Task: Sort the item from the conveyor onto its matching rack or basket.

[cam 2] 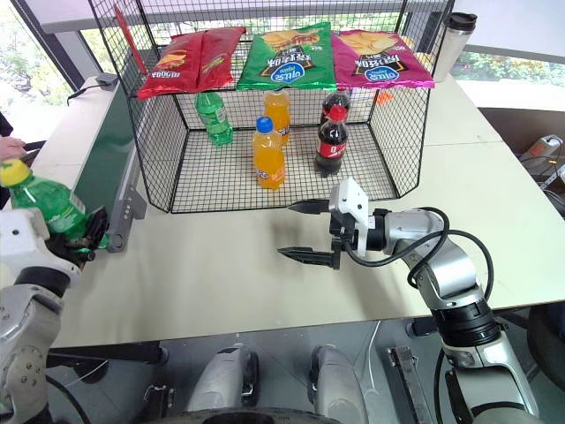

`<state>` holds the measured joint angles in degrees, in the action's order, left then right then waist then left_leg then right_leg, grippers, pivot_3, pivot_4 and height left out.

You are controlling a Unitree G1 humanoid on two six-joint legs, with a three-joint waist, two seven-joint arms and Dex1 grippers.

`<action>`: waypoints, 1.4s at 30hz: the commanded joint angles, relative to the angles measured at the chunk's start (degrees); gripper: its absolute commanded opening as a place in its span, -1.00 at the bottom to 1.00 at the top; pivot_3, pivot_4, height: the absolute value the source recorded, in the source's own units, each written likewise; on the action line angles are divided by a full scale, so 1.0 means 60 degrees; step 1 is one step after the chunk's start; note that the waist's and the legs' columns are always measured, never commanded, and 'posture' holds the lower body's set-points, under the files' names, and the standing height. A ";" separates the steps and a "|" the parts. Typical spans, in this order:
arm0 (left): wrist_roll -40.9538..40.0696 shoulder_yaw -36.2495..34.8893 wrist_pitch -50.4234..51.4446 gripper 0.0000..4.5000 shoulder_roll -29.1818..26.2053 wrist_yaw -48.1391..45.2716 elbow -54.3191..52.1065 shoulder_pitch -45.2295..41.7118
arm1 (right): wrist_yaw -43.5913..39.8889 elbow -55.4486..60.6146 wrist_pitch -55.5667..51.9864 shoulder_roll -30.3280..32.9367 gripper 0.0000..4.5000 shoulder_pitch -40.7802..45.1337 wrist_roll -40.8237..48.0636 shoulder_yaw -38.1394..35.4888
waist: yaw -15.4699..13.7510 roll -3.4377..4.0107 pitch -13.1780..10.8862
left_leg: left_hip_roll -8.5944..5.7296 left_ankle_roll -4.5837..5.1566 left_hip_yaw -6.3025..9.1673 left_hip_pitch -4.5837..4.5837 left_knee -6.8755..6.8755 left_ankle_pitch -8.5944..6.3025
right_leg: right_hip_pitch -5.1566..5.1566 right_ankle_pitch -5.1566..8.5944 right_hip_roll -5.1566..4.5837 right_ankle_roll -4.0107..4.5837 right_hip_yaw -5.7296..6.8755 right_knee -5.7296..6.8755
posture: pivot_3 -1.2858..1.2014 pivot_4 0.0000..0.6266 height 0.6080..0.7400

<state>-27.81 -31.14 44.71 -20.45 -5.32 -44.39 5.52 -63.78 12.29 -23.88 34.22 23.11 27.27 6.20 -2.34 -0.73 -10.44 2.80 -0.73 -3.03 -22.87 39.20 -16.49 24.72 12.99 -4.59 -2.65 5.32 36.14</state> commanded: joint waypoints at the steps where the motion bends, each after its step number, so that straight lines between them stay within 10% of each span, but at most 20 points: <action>1: -0.0754 0.0329 0.0382 0.26 -0.0595 -0.0356 -0.0945 -0.0626 | -0.0161 0.0303 0.0014 0.0113 1.00 0.0112 0.0209 -0.0145 | 0.0024 -0.0002 -0.0002 | 0.0000 0.0000 0.0000 -0.0001 0.0000 0.0000 | 0.0000 0.0000 -0.0001 0.0000 -0.0001 -0.0002 | 0.03 -0.52 1.00; 22: 0.2265 0.4494 -0.2648 0.26 0.0727 0.0117 0.4777 -0.4537 | 0.0112 0.0472 -0.0075 -0.0023 1.00 0.0196 0.0600 -0.0324 | 0.0014 -0.0027 -0.0021 | -0.0001 -0.0002 0.0005 -0.0007 -0.0004 0.0002 | -0.0006 -0.0017 0.0011 -0.0030 0.0018 -0.0005 | 0.03 -0.52 1.00; 38: 0.4079 0.4850 -0.5020 0.26 0.1810 0.1104 0.9384 -0.6743 | 0.0300 0.0616 -0.0197 -0.0074 1.00 0.0258 0.0616 -0.0228 | 0.0026 -0.0031 -0.0024 | 0.0001 -0.0002 0.0002 -0.0030 -0.0005 0.0002 | 0.0015 -0.0035 0.0010 -0.0065 0.0020 -0.0006 | 0.03 -0.52 1.00; 42: 0.3845 0.4636 -0.5204 0.99 0.2042 0.1033 1.0101 -0.6903 | 0.0322 0.0618 -0.0257 -0.0100 1.00 0.0334 0.0636 -0.0211 | 0.0002 -0.0031 -0.0024 | -0.0002 -0.0003 0.0003 -0.0034 -0.0002 0.0003 | 0.0014 -0.0039 0.0005 -0.0070 0.0022 -0.0006 | 0.03 -0.52 1.00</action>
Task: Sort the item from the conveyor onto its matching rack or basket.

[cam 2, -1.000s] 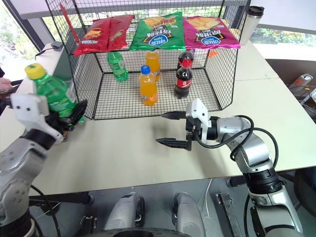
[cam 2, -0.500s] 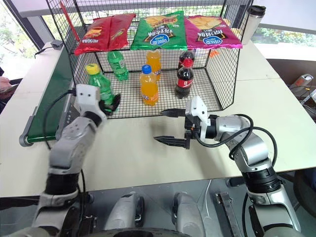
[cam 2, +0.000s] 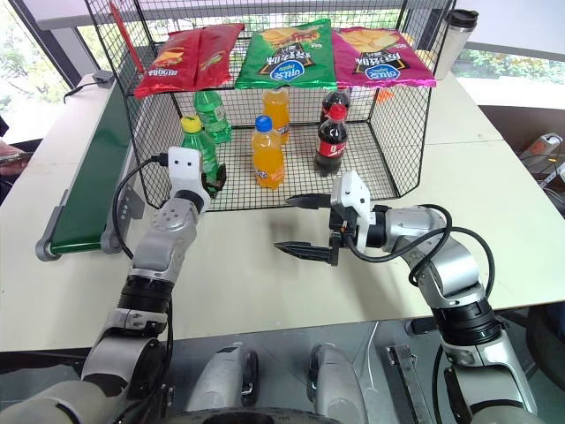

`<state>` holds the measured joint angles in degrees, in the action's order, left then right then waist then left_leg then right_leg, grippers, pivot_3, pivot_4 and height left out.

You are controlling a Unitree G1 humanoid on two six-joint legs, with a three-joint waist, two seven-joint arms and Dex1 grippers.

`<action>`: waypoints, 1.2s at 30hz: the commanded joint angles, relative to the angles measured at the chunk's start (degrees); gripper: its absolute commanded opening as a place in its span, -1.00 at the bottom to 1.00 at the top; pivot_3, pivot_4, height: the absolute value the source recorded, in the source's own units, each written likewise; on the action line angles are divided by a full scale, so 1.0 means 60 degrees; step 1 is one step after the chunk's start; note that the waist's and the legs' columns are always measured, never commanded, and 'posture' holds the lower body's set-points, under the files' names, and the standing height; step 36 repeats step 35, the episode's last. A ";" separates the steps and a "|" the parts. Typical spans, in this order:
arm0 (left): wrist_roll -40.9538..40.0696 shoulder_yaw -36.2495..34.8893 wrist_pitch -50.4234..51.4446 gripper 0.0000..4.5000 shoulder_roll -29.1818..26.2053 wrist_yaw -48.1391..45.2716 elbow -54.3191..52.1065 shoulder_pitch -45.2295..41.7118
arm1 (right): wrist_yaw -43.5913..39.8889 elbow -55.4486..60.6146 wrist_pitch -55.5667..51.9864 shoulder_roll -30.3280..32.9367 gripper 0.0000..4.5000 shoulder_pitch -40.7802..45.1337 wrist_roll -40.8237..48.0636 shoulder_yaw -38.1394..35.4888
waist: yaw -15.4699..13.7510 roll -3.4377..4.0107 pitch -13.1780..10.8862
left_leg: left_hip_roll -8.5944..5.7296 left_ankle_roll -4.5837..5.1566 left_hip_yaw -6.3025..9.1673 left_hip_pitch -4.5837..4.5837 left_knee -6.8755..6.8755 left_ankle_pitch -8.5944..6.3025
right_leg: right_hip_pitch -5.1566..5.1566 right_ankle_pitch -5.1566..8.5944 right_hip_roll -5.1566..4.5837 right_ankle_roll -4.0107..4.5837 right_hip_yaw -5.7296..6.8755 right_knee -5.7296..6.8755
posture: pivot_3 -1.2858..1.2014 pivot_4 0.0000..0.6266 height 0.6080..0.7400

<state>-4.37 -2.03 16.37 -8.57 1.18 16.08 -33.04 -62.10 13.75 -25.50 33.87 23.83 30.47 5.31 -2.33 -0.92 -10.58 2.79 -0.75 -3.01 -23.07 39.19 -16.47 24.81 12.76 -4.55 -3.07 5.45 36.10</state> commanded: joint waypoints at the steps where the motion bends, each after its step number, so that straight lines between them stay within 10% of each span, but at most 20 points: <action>1: -0.0042 -0.0218 -0.0525 0.99 0.0080 -0.0062 0.0076 -0.0478 | 0.0045 0.0372 -0.0003 -0.0047 1.00 0.0232 0.0107 -0.0057 | 0.0014 0.0000 0.0000 | -0.0001 0.0000 0.0000 0.0000 0.0001 0.0001 | 0.0000 -0.0001 -0.0001 0.0000 0.0000 0.0000 | 0.03 -0.52 1.00; 36: -0.0828 -0.0643 0.4796 0.99 -0.0939 -0.1297 -1.0153 0.5835 | -0.0015 -0.0243 0.0445 -0.0337 1.00 0.0040 -0.0272 0.0192 | 0.0029 0.0003 0.0000 | 0.0003 -0.0001 0.0007 0.0012 0.0000 0.0001 | -0.0001 0.0007 -0.0002 0.0015 -0.0006 0.0005 | 0.03 -0.52 1.00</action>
